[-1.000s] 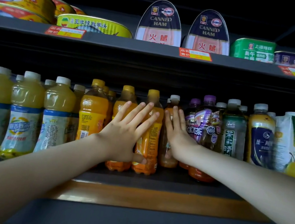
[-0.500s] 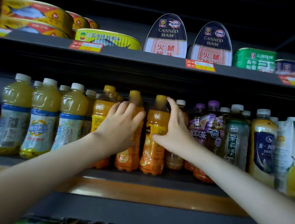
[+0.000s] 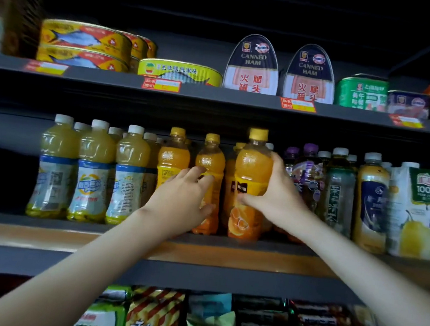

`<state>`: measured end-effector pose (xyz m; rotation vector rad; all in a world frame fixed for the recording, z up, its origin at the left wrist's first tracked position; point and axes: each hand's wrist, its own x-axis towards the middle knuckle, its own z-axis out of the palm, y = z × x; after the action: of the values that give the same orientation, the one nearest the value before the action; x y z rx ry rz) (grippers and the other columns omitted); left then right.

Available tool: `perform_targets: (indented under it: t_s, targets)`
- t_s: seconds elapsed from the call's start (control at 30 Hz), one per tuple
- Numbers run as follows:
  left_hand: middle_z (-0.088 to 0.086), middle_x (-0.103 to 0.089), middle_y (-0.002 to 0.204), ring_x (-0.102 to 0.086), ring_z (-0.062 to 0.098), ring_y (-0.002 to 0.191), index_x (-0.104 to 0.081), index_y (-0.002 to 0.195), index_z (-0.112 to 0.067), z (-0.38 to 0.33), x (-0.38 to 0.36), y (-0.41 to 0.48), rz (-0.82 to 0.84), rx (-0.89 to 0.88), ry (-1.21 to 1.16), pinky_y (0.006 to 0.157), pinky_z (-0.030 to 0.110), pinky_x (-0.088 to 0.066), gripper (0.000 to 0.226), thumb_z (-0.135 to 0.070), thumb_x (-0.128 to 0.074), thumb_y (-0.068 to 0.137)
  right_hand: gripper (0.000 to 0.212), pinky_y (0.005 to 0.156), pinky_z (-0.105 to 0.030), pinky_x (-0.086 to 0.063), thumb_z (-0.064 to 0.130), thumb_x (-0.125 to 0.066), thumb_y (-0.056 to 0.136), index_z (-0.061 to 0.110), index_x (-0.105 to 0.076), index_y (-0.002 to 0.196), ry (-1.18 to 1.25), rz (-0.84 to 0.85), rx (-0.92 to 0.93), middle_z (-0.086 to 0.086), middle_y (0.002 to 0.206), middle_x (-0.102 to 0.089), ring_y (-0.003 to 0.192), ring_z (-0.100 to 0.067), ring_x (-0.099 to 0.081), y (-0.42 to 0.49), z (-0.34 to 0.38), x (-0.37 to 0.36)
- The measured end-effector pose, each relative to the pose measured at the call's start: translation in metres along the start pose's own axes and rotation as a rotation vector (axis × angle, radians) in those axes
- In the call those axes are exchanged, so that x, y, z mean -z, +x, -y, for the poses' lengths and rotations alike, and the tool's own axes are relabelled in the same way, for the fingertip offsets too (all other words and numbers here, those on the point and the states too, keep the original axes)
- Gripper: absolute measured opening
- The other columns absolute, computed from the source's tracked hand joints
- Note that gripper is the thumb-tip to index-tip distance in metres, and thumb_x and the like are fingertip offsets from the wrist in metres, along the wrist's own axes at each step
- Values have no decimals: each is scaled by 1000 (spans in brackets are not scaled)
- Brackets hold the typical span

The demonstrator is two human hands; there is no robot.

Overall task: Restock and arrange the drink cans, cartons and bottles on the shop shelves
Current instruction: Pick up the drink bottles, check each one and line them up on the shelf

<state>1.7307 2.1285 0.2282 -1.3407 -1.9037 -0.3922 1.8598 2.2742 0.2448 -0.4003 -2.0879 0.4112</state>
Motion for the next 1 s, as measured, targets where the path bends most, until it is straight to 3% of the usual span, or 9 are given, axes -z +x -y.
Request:
perform_targets:
  t_s: [0.2, 0.33, 0.5, 0.63, 0.77, 0.83, 0.93, 1.0]
  targets:
    - [2, -44, 143, -46, 20, 128, -33, 148, -19, -49, 16, -23, -235, -80, -274, 97, 28, -42, 60, -41, -53, 96, 99, 95, -27, -41, 25, -83, 74, 29, -15, 146, 250, -198, 58, 7, 133, -42, 116, -8, -47, -48, 12, 36]
    - [7, -49, 139, -52, 23, 123, -31, 149, -10, -84, 25, -41, -309, -148, -376, 92, 30, -47, 70, -31, -63, 91, 98, 99, -38, -49, 25, -85, 70, 34, -18, 142, 364, -273, 108, 2, 133, -45, 119, -15, -53, -78, 19, 53]
    - [5, -46, 143, -46, 18, 126, -22, 151, -13, -120, 39, -57, -344, -113, -529, 93, 21, -40, 79, -31, -67, 89, 99, 84, -16, -51, 13, -82, 74, 37, -14, 142, 468, -277, 214, 4, 136, -41, 115, -7, -54, -117, 38, 85]
    - [-6, -49, 140, -56, 10, 114, -8, 146, -46, -150, 52, -94, -233, -89, -735, 86, 13, -45, 85, -29, -68, 87, 101, 83, -25, -55, 5, -80, 73, 41, -15, 142, 565, -211, 263, -2, 137, -40, 111, -7, -60, -159, 35, 104]
    - [-21, -54, 116, -56, -6, 85, -5, 132, -69, -181, 52, -166, -129, 39, -761, 70, 1, -41, 86, -36, -68, 84, 96, 82, -30, -57, 13, -80, 71, 50, -18, 135, 656, -80, 167, -4, 137, -41, 107, -13, -63, -223, 21, 101]
    - [-19, -58, 109, -58, -3, 78, -11, 133, -70, -191, 45, -207, -62, 112, -760, 66, 8, -43, 85, -38, -69, 81, 91, 78, -29, -57, 14, -79, 72, 50, -21, 132, 724, -8, 76, -4, 132, -47, 100, -14, -66, -259, 14, 89]
    - [-9, -64, 109, -64, 11, 84, -16, 134, -69, -205, 34, -269, 74, 236, -774, 72, 27, -50, 86, -36, -73, 80, 88, 80, -31, -56, 17, -79, 70, 44, -25, 134, 776, 60, -51, -12, 132, -49, 103, -16, -65, -318, 4, 64]
    - [-11, -62, 105, -65, 14, 87, -16, 133, -70, -213, 25, -309, 166, 310, -769, 70, 25, -47, 83, -40, -73, 80, 90, 88, -37, -55, 18, -82, 71, 44, -25, 136, 792, 118, -161, -5, 136, -46, 111, -12, -60, -356, -1, 47]
